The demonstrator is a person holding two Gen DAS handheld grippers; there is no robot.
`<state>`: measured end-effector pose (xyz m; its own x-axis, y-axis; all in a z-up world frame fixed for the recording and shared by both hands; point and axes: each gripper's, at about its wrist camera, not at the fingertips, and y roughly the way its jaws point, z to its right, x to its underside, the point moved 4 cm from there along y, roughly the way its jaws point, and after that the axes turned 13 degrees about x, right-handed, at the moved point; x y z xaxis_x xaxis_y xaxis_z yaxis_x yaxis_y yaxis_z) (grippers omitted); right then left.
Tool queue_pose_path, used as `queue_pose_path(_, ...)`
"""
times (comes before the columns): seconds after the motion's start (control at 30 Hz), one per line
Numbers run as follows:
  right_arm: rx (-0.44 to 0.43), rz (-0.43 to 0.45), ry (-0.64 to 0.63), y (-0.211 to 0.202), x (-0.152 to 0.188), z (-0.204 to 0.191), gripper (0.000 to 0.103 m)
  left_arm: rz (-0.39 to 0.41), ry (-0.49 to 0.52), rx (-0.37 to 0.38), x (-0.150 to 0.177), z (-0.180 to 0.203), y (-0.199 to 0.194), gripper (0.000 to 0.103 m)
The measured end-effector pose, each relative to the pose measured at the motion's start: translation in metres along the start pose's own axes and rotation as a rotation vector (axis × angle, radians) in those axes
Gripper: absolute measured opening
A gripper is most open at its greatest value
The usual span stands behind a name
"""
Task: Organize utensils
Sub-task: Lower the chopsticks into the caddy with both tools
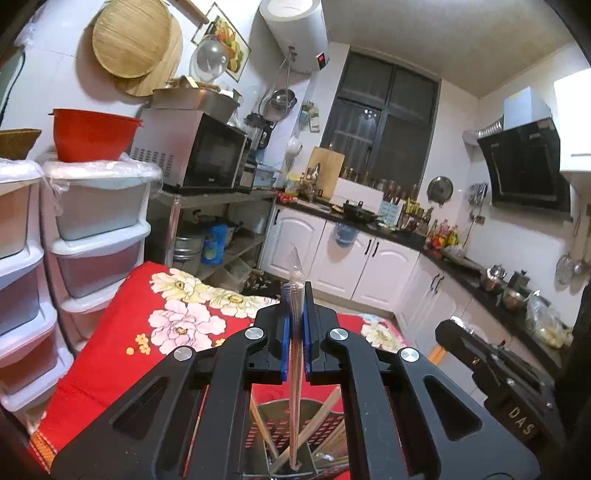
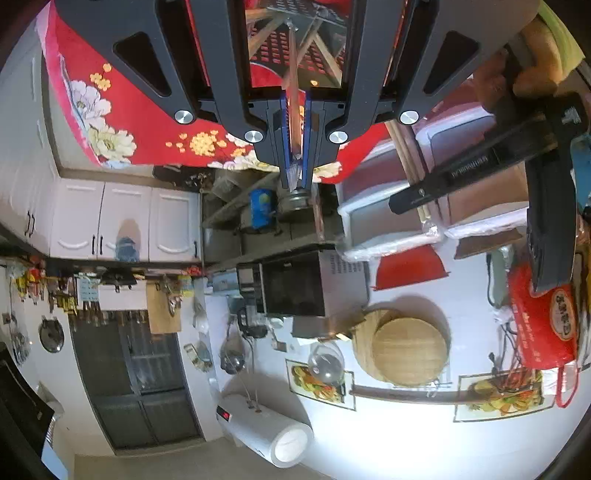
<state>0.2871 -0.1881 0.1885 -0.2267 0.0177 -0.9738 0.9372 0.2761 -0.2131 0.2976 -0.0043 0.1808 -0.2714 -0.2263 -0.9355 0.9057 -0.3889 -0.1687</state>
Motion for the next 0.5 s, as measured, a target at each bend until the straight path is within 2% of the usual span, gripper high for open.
queue_pose_path(0.23,0.01,-0.057,0.021,0.015,0.021,0.007,0.006,-0.045,-0.001,-0.019,0.029,-0.01,0.019,0.001)
queue_pose_path(0.5,0.011,-0.117,0.036,0.02,0.045,0.012,0.006,-0.063,-0.005,-0.024,0.041,-0.015,0.023,0.001)
